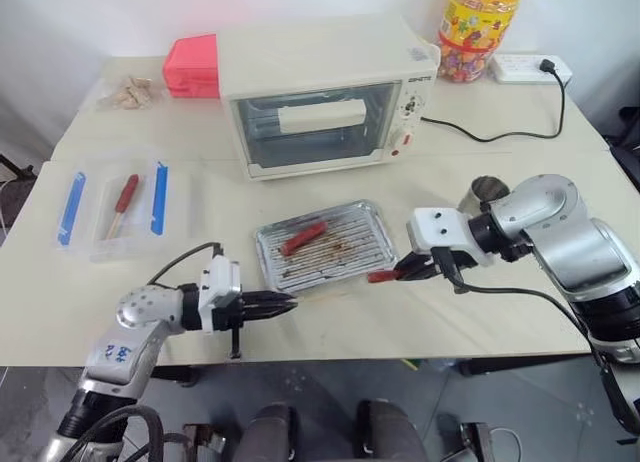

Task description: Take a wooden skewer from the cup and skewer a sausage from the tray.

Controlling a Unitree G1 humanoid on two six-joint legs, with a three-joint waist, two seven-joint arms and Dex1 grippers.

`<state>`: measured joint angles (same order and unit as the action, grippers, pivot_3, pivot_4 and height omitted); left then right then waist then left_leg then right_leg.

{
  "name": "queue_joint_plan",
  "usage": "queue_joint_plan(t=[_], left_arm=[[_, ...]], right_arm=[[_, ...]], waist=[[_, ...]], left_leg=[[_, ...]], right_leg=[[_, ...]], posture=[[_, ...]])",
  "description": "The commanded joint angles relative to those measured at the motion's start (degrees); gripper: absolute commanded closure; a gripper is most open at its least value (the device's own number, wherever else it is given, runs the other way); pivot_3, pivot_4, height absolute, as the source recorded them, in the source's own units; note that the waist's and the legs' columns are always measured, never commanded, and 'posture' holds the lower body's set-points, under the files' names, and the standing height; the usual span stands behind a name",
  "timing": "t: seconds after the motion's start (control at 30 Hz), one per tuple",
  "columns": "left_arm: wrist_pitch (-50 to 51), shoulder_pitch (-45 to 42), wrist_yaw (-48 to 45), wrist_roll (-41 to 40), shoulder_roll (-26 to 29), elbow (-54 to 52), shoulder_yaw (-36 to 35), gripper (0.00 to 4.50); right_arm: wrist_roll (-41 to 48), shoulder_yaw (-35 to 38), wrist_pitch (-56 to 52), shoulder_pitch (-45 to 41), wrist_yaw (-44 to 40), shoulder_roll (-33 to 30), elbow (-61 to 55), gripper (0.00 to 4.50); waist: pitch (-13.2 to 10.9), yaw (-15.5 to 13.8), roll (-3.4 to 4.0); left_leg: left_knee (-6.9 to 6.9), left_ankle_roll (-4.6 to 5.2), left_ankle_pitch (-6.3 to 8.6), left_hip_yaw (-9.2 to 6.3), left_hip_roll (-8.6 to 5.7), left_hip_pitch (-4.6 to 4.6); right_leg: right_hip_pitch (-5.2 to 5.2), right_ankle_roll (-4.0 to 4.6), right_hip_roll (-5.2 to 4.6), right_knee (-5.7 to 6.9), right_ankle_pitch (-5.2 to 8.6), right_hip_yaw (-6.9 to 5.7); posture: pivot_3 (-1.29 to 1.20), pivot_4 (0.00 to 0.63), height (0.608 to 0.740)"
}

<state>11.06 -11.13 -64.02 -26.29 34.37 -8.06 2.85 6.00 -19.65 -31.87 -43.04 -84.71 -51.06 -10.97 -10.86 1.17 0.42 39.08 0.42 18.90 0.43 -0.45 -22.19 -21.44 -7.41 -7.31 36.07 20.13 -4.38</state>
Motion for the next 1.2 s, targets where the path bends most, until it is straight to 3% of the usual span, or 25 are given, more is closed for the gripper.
queue_joint_plan(t=[0.03,1.2], left_arm=[[0.52,-1.87,0.47,0.68,-0.98,-0.05,1.13,4.50],[1.21,-2.01,1.88,1.95,-2.11,-0.27,2.22,4.50]], right_arm=[[1.21,1.72,-2.78,0.98,1.33,-1.31,-4.26,4.18],[2.04,0.83,-4.34,1.99,2.13,-5.20,-5.63,4.18]], waist=[[0.00,-0.04,0.00],[0.00,-1.14,0.00]], left_leg=[[0.00,0.00,0.00,0.00,0.00,0.00],[0.06,0.01,-0.01,0.00,-0.01,0.00]], right_leg=[[0.00,0.00,0.00,0.00,0.00,0.00],[0.02,0.00,0.01,0.02,0.00,0.00]], posture=[[0.00,0.150,0.740],[0.00,0.150,0.740]])
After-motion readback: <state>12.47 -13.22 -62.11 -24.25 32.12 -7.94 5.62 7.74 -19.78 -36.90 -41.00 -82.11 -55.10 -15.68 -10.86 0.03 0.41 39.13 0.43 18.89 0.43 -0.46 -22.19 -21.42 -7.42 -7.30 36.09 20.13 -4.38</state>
